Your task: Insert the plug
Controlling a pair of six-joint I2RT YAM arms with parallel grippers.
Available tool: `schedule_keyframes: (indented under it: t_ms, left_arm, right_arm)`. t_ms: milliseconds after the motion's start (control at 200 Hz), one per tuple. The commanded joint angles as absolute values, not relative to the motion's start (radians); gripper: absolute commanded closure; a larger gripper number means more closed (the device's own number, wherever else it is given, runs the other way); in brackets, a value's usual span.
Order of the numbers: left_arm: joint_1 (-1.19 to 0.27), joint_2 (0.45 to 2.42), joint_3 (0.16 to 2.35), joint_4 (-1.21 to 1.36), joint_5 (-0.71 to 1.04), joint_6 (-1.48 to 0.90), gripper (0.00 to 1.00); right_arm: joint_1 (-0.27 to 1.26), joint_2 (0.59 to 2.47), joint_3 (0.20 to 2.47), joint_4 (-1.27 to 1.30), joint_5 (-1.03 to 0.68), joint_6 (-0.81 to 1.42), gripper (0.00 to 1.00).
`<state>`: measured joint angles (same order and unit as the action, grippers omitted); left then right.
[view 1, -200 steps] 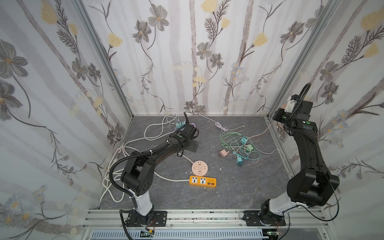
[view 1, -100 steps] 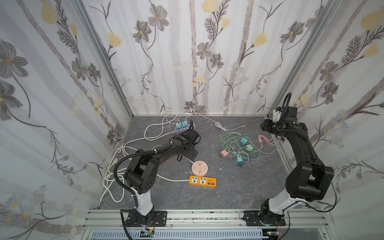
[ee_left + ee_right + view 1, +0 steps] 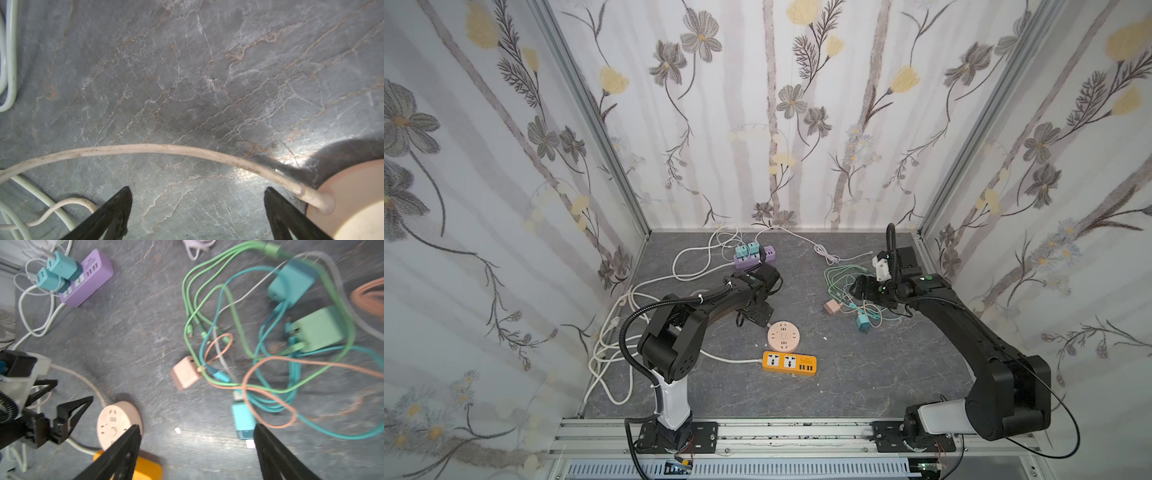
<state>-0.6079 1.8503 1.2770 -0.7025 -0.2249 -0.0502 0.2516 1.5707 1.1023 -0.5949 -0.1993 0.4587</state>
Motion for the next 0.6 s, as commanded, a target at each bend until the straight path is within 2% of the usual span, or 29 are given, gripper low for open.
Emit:
schedule_keyframes:
  t_ms: [0, 15, 40, 245, 370, 595]
  left_arm:
    - [-0.609, 1.800, 1.254, -0.681, -0.200, -0.101, 0.00]
    - [-0.608, 1.796, 1.253, -0.681, -0.197, -0.106, 0.00]
    - [-0.609, 1.790, 1.259, -0.685, -0.192, -0.119, 0.00]
    - [-0.610, 1.751, 1.252, -0.726, -0.112, -0.303, 0.00]
    - [-0.615, 1.701, 1.180, -0.672, 0.002, -0.377, 0.00]
    - [-0.638, 1.694, 1.113, -0.591, 0.166, -0.397, 0.00]
  right_arm:
    - [0.347, 1.624, 1.100, -0.526, -0.090, 0.735, 0.10]
    - [0.358, 1.641, 1.101, -0.521, -0.085, 0.749, 0.03]
    - [0.376, 1.662, 1.105, -0.514, -0.076, 0.764, 0.01]
    - [0.447, 1.821, 1.195, -0.499, -0.066, 0.888, 0.01]
    - [0.476, 1.874, 1.216, -0.497, 0.020, 0.941, 0.01]
    - [0.477, 1.998, 1.273, -0.508, 0.070, 1.034, 0.08]
